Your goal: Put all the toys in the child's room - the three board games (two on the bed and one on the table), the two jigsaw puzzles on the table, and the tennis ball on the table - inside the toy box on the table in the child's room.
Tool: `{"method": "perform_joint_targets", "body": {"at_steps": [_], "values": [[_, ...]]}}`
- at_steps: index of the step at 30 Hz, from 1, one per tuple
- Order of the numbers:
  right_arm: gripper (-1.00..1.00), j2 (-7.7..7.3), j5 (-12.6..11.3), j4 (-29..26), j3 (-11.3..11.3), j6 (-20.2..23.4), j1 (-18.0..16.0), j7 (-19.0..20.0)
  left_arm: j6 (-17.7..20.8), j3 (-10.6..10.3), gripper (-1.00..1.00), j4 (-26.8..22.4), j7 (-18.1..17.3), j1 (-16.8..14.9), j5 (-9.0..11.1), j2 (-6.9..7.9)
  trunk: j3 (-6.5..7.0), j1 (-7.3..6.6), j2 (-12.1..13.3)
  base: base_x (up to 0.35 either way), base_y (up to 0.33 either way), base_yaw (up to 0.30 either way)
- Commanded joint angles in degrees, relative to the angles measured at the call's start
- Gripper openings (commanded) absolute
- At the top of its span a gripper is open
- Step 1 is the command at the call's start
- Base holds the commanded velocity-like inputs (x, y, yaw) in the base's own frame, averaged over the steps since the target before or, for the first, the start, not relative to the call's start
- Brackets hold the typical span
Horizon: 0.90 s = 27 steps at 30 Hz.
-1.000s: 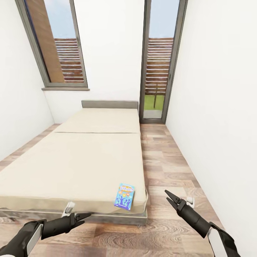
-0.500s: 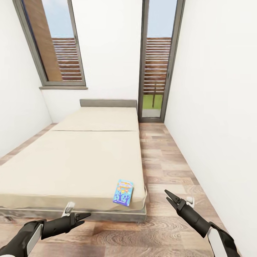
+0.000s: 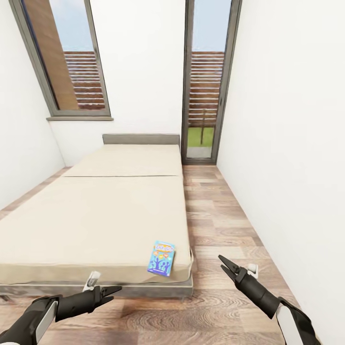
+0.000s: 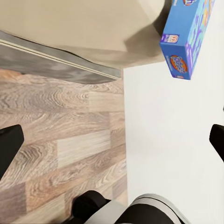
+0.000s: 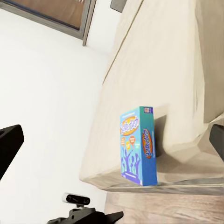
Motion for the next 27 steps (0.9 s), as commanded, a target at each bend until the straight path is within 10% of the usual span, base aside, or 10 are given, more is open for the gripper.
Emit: {"method": "perform_joint_targets", "body": {"at_steps": [1, 27], "values": [[1.00, 0.06, -0.1, 0.0, 0.0, 0.3, 0.0, 0.1, 0.4, 0.0, 1.00, 0.0, -0.1, 0.0, 0.2, 0.00, -0.05, -0.01, 0.0, 0.000, -0.115, -0.003], [1.00, 0.09, -0.1, 0.0, 0.3, 0.4, 0.0, 0.1, 0.4, 0.0, 1.00, 0.0, -0.2, 0.0, 0.2, 0.00, -0.05, -0.01, 0.0, 0.000, -0.109, 0.000]]}}
